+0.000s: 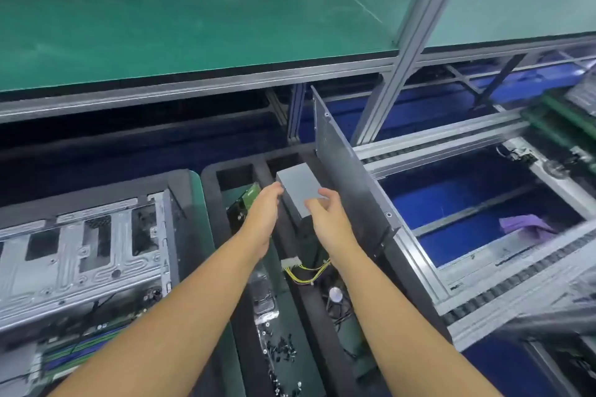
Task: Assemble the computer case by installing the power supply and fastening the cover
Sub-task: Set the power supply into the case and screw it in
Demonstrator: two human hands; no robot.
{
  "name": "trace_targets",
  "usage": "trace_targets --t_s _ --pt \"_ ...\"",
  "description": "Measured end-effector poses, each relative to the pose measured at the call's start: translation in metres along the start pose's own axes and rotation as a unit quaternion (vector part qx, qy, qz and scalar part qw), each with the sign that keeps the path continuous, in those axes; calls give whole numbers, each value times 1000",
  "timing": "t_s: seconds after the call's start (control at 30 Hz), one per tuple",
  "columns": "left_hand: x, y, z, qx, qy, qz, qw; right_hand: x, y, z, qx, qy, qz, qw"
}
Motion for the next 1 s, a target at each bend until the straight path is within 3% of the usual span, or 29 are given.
trace_targets --t_s 0.07,0.2,0.43,0.7,1.0 --pt "9 -14 3 -5 -25 3 1000 6 -21 -3 -21 94 -16 995" --pt "17 -39 12 -57 33 -21 998 20 -51 -12 -46 269 -46 961" --pt "16 -61 30 -85 57 7 995 37 -91 -26 -62 435 -65 896" --pt "3 -60 34 -98 9 24 995 43 -110 -31 -57 454 -35 888" --pt "-21 -39 13 -104 21 -30 994 52 -72 -6 -138 457 -138 868"
Point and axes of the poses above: each hand's wrist, its own y-axis away from the middle knuckle, its own x-axis out of the palm, z = x × y, the point moved 1 cm from there along -y, towards the middle knuckle, and after that the axes turned 5 degrees about -z, right-handed, at the moved point
